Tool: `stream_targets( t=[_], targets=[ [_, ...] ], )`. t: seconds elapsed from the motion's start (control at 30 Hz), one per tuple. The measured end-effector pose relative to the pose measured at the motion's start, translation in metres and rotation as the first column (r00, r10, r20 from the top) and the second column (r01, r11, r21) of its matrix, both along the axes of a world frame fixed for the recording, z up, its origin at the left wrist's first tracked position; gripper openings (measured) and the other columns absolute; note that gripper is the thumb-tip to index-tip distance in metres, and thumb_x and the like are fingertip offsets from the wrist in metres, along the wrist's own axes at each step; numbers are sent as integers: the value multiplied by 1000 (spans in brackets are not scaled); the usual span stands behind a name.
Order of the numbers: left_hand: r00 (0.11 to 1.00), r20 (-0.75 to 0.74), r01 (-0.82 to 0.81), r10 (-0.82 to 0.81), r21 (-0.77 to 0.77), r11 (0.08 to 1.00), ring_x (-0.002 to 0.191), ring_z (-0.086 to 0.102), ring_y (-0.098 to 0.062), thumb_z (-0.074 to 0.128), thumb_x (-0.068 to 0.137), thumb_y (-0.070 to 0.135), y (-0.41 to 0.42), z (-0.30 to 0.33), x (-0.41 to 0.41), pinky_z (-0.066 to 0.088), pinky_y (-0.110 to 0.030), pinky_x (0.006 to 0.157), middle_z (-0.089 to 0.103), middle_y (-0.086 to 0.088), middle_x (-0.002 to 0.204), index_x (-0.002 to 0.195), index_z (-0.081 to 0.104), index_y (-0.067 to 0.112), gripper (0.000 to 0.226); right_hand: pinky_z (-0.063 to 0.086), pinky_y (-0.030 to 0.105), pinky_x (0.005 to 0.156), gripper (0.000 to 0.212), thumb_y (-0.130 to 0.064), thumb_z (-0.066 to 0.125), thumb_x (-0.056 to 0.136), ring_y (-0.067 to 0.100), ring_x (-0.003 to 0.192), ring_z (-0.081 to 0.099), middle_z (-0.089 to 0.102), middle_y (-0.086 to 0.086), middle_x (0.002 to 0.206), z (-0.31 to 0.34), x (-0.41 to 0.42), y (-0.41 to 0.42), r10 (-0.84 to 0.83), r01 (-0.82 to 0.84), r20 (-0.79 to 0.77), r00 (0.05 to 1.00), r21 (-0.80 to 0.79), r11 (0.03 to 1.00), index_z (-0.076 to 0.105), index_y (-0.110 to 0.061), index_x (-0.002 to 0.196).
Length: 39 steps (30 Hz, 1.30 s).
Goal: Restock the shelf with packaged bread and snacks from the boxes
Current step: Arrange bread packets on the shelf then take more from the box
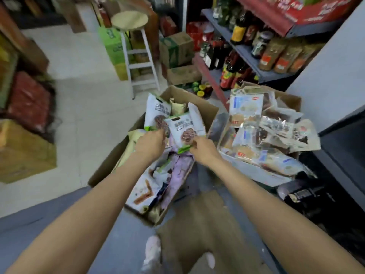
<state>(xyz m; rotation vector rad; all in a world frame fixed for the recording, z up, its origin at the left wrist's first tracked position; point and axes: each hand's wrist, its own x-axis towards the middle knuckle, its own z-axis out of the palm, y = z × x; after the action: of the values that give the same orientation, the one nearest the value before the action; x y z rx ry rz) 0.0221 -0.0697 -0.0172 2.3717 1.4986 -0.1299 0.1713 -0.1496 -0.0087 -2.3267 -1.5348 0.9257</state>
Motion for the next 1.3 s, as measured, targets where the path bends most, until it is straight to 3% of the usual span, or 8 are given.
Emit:
stream_targets(
  t=[0.27, 0.43, 0.5, 0.57, 0.63, 0.77, 0.97, 1.3],
  targets=[
    [991, 26, 136, -134, -275, 952, 117, 51, -36, 50, 92, 21, 52, -74, -85, 44, -42, 94, 52, -20, 127, 128, 48, 5, 39, 43, 32, 83, 64, -15, 53, 94, 29, 112, 53, 40, 13, 144, -85, -76, 41, -95, 18, -322, 942, -235, 972, 20, -16, 148],
    [987, 65, 155, -145, -209, 966, 117, 51, -27, 56, 88, 49, 60, -90, -87, 42, -43, 95, 59, -7, 122, 122, 54, 16, 47, 42, 37, 100, 93, -22, 68, 85, 33, 130, 43, 37, 16, 148, -118, -98, 46, -190, 123, -244, 951, -267, 956, 3, -15, 151],
    [990, 36, 137, -133, -152, 979, 113, 52, -28, 53, 89, 51, 61, -89, -77, 39, -40, 93, 60, -8, 115, 112, 59, 16, 42, 43, 38, 95, 76, -22, 69, 84, 32, 121, 49, 52, 15, 130, -126, -101, 46, -215, 175, -111, 970, -291, 941, 25, -15, 144],
    [989, 35, 150, -147, -112, 982, 106, 54, -30, 51, 94, 41, 59, -84, -66, 38, -37, 89, 59, -12, 108, 100, 61, 11, 32, 41, 29, 68, 13, -14, 63, 86, 24, 92, 49, 50, 6, 83, -122, -102, 45, -226, 203, -33, 974, -333, 921, 50, -15, 88],
    [967, 188, 199, -172, -133, 971, 92, 54, -32, 51, 95, 29, 58, -84, -64, 37, -35, 79, 55, -13, 89, 86, 57, 9, 23, 27, 24, 50, 36, -6, 59, 86, 23, 73, 41, 33, 4, 65, -122, -99, 40, -274, 258, -7, 962, -314, 914, 33, -12, 61],
    [864, 496, 212, -84, -208, 955, 67, 38, -22, 45, 98, 17, 57, -75, -73, 20, -29, 61, 34, 3, 60, 77, 37, 11, 23, 42, 30, 74, 12, 3, 58, 82, 25, 95, 59, 66, 17, 96, -106, -78, 30, -470, 465, -145, 871, -70, 883, 68, 0, 89],
    [719, 687, 49, 105, -201, 978, 56, 35, -14, 35, 98, 16, 50, -21, -46, 19, -32, 57, 36, 1, 60, 84, 36, 10, 15, 38, 25, 61, 22, -1, 45, 92, 16, 78, 49, 53, 2, 84, -32, -31, 26, -498, 624, -440, 747, 207, 753, 50, -19, 81],
    [579, 787, 139, -214, 163, 977, 50, 32, -23, 33, 101, 23, 9, 116, 91, 21, -33, 51, 33, -1, 57, 86, 35, 10, 20, 47, 47, 93, 12, -41, 50, 93, 17, 103, 60, 63, 0, 110, 113, 31, -16, -350, 729, -656, 668, 484, 485, 52, -31, 98]
  ],
)
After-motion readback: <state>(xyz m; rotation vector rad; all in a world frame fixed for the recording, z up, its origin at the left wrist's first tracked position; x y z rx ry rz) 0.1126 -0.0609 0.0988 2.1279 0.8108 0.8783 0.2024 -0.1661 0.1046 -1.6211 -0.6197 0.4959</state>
